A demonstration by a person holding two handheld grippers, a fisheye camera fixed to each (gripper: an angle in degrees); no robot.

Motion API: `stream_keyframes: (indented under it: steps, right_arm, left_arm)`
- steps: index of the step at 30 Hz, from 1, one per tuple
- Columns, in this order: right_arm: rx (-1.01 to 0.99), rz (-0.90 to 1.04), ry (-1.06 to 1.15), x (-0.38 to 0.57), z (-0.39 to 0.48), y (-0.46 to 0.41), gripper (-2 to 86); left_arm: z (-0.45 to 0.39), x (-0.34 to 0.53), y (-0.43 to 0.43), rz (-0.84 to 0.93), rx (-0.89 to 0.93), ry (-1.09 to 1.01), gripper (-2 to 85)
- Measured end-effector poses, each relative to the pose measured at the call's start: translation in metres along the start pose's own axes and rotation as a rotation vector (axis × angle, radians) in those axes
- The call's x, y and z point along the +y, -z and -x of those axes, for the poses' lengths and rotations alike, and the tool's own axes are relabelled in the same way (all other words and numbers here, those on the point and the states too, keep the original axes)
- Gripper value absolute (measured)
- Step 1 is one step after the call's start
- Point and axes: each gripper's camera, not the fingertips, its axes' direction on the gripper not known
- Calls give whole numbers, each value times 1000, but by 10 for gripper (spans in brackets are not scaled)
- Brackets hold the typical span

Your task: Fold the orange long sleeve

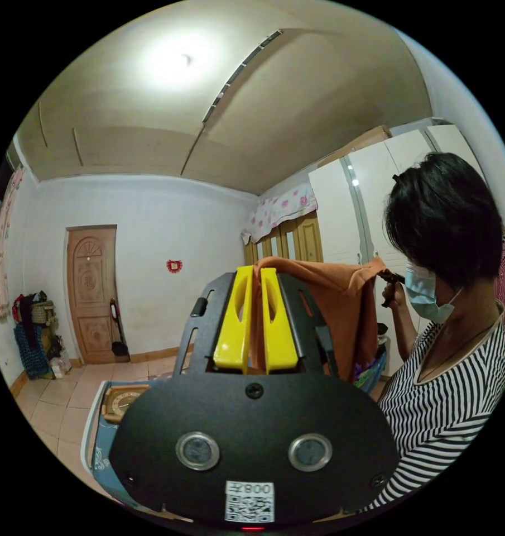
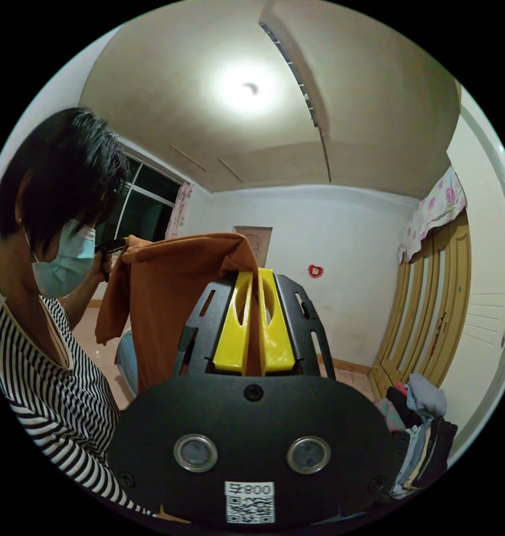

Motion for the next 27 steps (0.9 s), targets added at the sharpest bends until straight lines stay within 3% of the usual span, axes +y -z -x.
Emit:
stream_keyframes:
  steps: [11, 16, 22, 27]
  right_arm:
    - [-9, 31, -8, 1, -82, -126, 13]
    - [-45, 72, -35, 8, -140, -215, 12]
    - [-87, 185, -80, 25, -232, -371, 13]
    - [-89, 440, -160, 69, -340, -586, 15]
  left_arm:
    - [126, -1, -51, 20, -13, 3, 14]
    - [232, 12, -107, 61, -16, 49, 15]
    - [398, 46, -217, 181, -72, 150, 20]
    - [575, 113, -359, 384, -150, 315, 40]
